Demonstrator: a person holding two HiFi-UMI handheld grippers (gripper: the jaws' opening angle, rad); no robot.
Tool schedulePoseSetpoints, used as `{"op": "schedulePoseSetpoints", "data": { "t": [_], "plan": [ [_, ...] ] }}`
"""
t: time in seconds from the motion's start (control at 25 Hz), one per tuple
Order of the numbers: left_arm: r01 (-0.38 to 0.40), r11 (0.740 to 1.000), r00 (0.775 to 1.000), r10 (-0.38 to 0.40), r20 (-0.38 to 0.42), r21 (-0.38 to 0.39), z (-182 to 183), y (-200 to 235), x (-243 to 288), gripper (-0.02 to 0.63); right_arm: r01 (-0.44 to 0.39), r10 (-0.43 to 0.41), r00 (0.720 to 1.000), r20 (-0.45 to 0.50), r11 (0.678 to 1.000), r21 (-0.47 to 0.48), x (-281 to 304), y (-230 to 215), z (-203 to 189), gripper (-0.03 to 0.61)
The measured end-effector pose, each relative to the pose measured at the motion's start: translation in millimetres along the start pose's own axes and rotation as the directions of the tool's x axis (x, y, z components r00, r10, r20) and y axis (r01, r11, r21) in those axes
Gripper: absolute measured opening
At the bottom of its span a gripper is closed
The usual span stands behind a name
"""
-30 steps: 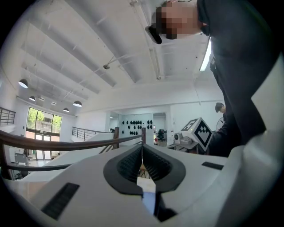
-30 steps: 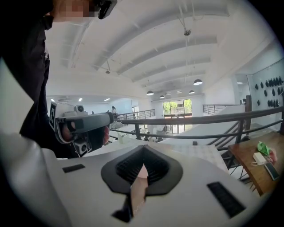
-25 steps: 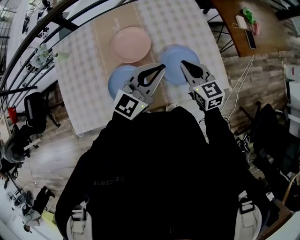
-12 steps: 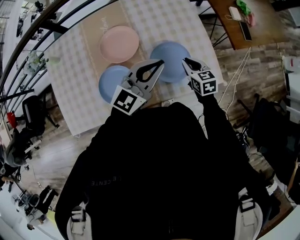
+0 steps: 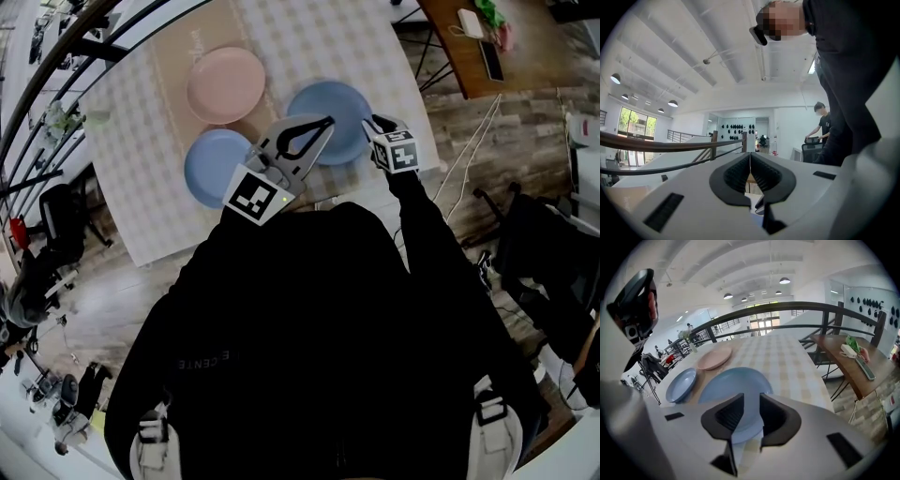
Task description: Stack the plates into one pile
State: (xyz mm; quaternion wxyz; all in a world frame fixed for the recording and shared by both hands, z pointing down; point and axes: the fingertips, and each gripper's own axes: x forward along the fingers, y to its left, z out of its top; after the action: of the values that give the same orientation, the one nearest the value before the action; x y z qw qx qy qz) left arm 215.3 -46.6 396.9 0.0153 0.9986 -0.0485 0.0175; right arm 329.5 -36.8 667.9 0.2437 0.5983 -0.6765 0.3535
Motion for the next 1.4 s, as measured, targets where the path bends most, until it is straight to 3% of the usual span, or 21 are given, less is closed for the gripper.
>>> {"op": "schedulePoseSetpoints", "data": {
  "t": [0.44, 0.84, 1.08, 1.4],
  "plan": [
    [-0.044, 0.999, 0.999, 0.043, -0.017, -0.001, -8, 7, 20, 0.02, 0.036, -0.035, 0.994, -0.107, 0.999, 0.006, 43, -38, -29, 0.14],
    [-0.078, 0.997, 0.996, 0.078, -0.035, -0.013, -9, 7, 29, 0.02, 0.001, 0.003, 0.983, -0.185, 1.0, 0.023, 68, -49, -46, 0.149],
    [-0.108, 0.994, 0.994, 0.107, -0.034, -0.016, -10, 12, 24, 0.02, 0.011, -0.004, 0.977, -0.215, 0.999, 0.032, 79, -50, -50, 0.123],
    [-0.135, 0.991, 0.991, 0.134, -0.028, -0.018, -9, 19, -1, 0.02, -0.012, 0.045, 0.973, -0.227, 0.989, 0.147, 82, -40, -49, 0.072]
  ]
}}
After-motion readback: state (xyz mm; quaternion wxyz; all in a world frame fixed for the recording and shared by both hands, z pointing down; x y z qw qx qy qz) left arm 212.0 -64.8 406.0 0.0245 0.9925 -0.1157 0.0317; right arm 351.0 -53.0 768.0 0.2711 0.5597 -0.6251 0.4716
